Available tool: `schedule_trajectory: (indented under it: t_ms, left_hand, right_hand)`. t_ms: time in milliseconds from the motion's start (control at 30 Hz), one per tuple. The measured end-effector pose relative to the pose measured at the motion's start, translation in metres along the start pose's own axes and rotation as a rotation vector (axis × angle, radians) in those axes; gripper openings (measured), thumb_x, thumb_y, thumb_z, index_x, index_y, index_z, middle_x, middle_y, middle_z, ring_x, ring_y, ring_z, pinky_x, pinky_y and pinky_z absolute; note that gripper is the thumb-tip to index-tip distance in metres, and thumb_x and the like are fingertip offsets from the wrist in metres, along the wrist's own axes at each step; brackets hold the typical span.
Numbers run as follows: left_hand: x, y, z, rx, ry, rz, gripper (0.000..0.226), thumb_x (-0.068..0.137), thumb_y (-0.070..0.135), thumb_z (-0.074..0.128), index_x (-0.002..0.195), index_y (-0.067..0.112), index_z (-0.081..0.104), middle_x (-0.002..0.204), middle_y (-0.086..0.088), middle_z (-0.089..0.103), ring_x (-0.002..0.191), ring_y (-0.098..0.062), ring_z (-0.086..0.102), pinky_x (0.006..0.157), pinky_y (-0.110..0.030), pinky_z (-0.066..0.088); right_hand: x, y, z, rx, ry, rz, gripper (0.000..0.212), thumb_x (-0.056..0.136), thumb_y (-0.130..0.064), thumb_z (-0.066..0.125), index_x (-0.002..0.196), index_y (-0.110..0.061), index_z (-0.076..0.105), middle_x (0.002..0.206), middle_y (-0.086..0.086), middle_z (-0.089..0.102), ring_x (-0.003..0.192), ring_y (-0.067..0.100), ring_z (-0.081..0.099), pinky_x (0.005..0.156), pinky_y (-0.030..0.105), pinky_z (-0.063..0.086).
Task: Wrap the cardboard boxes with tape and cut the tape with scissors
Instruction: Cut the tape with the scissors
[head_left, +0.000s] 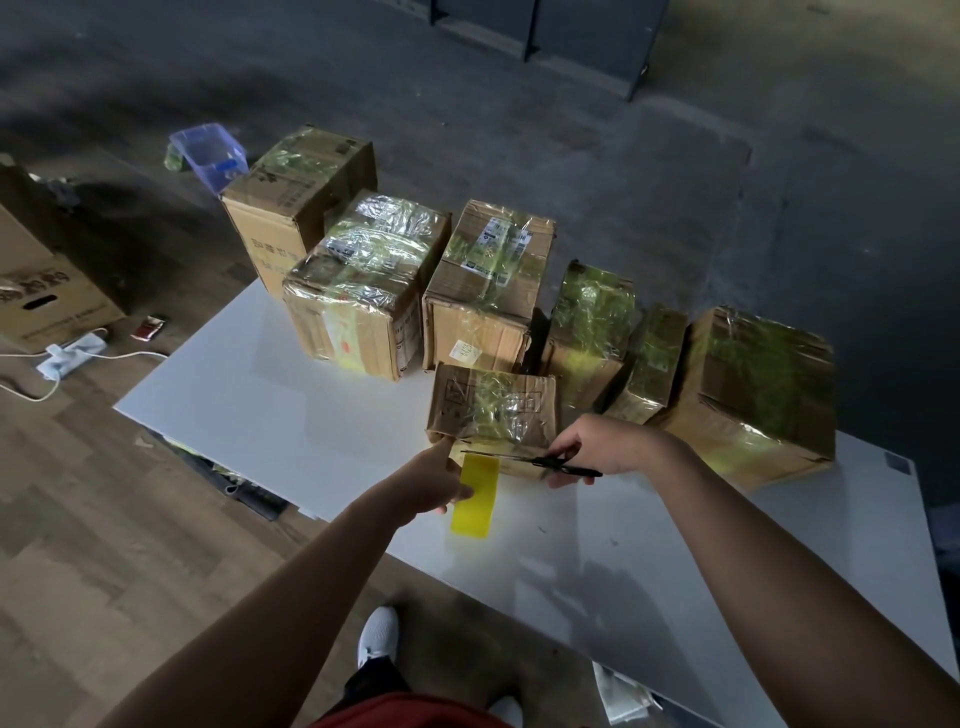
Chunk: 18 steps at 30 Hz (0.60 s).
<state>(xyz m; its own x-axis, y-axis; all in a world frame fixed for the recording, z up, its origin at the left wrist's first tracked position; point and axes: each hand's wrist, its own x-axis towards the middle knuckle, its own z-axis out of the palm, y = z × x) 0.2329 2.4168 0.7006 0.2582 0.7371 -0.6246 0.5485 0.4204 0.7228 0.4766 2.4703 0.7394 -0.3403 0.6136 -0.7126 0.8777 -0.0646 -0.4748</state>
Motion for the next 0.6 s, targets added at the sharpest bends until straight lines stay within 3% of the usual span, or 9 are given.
schedule_trajectory:
  t_ms: [267, 500, 600]
  left_hand:
    - [0.0032, -0.0005, -0.0007, 0.029, 0.0, -0.007, 0.083, 0.086, 0.003, 0.066, 0.152, 0.017, 0.016, 0.097, -0.004, 0.054, 0.08, -0.016, 0.054, 0.058, -0.02, 0.051]
    - [0.0037, -0.0021, -0.0013, 0.023, 0.003, 0.0, 0.082, 0.086, 0.002, 0.065, 0.151, 0.019, 0.019, 0.1, -0.01, 0.052, 0.084, -0.022, 0.054, 0.056, -0.022, 0.048]
    - [0.0034, -0.0017, -0.0012, 0.024, -0.002, 0.0, 0.082, 0.086, 0.001, 0.065, 0.151, 0.019, 0.017, 0.099, -0.009, 0.051, 0.085, -0.022, 0.053, 0.057, -0.023, 0.048]
  right_hand:
    - [0.0012, -0.001, 0.0012, 0.033, -0.004, -0.008, 0.021, 0.07, -0.039, 0.084, 0.088, -0.032, 0.075, 0.065, -0.018, 0.068, 0.05, 0.001, 0.055, 0.046, 0.012, 0.042]
    - [-0.0005, 0.0006, 0.0044, 0.015, -0.021, -0.004, 0.008, 0.085, -0.023, 0.07, 0.09, -0.03, 0.071, 0.074, -0.018, 0.072, 0.05, -0.001, 0.055, 0.045, 0.011, 0.04]
    - [-0.0036, 0.0001, 0.0063, 0.002, -0.013, 0.004, 0.017, 0.079, -0.037, 0.077, 0.094, -0.029, 0.071, 0.061, -0.022, 0.066, 0.049, -0.004, 0.054, 0.044, 0.008, 0.039]
